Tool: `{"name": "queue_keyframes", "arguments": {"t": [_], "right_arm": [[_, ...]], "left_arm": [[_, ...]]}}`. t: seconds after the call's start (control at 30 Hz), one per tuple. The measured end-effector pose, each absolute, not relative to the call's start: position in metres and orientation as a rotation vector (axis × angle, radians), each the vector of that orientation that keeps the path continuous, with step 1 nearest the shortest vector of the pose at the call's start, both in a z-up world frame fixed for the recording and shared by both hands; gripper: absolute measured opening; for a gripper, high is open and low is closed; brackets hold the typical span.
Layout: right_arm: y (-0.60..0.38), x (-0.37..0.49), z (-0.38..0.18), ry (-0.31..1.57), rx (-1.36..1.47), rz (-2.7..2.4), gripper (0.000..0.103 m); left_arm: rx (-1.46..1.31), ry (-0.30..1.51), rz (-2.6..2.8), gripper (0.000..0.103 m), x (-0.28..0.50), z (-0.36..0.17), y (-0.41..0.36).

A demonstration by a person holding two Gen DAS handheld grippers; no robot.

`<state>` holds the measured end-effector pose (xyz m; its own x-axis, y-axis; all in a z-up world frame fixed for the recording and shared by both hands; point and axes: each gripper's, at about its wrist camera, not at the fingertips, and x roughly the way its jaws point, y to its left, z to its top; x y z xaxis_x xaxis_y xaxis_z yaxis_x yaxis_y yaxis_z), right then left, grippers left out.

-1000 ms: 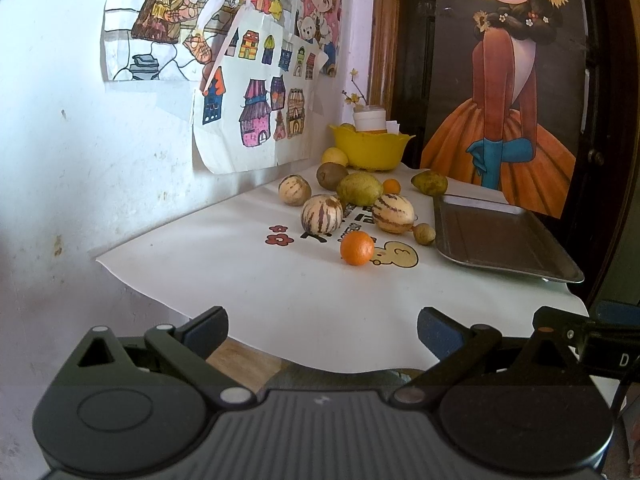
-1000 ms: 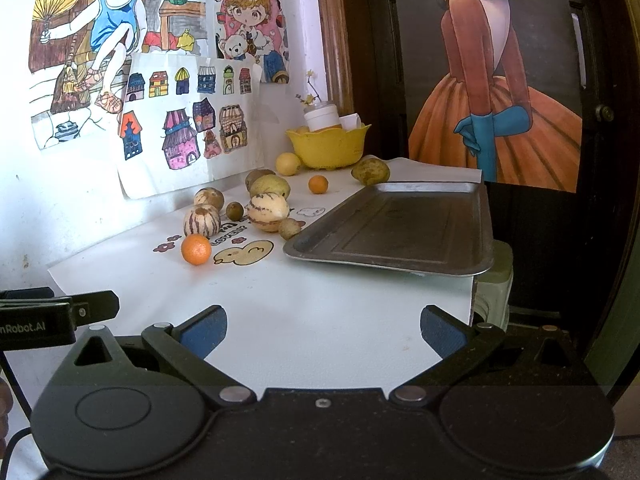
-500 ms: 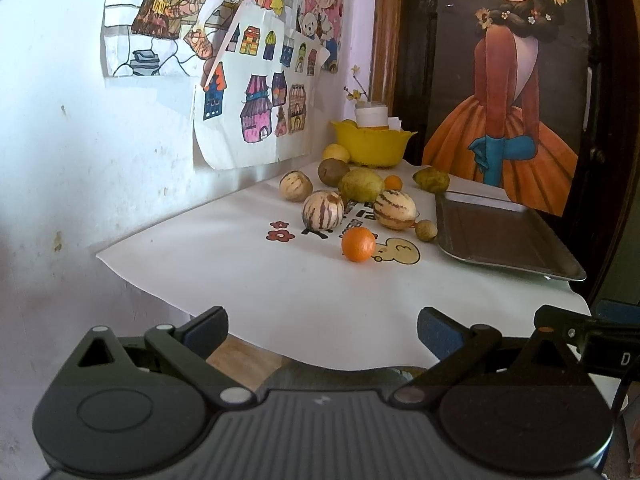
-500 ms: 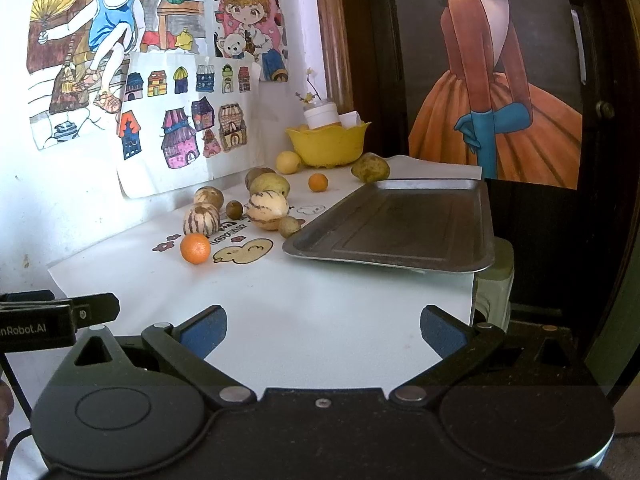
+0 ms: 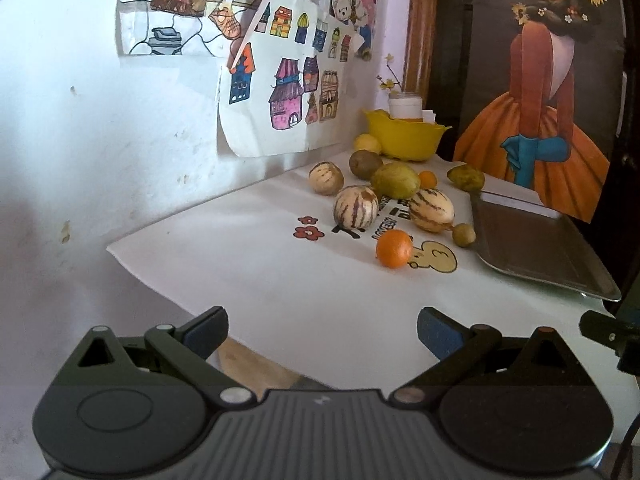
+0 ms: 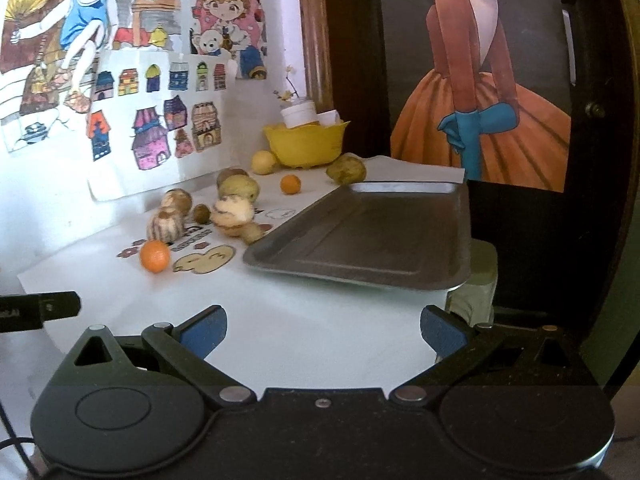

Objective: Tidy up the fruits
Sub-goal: 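Move the left tool to the small orange while the right tool approaches a striped pepino melon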

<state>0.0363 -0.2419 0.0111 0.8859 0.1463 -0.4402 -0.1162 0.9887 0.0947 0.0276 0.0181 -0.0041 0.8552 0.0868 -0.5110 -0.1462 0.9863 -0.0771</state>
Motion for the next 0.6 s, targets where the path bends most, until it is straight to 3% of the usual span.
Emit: {"name": "queue_keyframes", "arguments": {"t": [0.6], "right_arm": [[-0.243,0.154,0.061,0.542,-0.035,0.394,0.103]], "left_arm": [[0.0,0.57,-0.046,0.103,0.096,0.0,0.006]]}}
